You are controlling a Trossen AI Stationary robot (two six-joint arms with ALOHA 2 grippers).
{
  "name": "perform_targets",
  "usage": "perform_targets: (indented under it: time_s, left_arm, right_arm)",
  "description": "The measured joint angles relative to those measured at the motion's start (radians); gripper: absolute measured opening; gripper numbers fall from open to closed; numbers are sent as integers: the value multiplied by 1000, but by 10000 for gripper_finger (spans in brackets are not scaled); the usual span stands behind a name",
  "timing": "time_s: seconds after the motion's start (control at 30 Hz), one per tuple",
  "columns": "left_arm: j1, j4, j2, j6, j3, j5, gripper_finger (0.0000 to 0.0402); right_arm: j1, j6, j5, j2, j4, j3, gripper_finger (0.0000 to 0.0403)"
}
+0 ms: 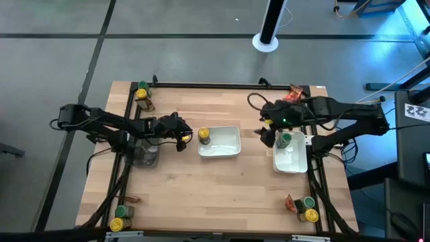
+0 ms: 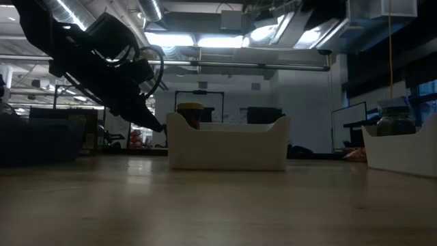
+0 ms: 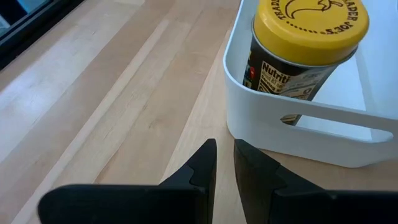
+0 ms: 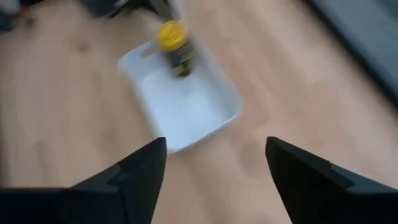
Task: Sort spices by type
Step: Put the bottom right green seasoning bottle into the right white bin
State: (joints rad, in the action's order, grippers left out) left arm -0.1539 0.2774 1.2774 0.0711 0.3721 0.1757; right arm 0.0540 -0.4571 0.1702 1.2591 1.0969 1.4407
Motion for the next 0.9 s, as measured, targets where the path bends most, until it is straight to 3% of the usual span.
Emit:
perform_targets:
  time_s: [0.17,0.4,0.73,0.9]
  left_arm:
    - [0,-1,0,1,0,0,45]
    - [0,-6,0,6,0,0,45]
    - [-3,43,0,-70,-1,0,45]
    - [-3,161,0,-100,-2,12,45]
  right_arm:
    - [81,-160,-87,52,147,110,284]
    - [165,-445,-227,66,308,119,284]
    - [320,-757,-233,104,349,99,285]
    - [422,-952,-260,137,349,39,285]
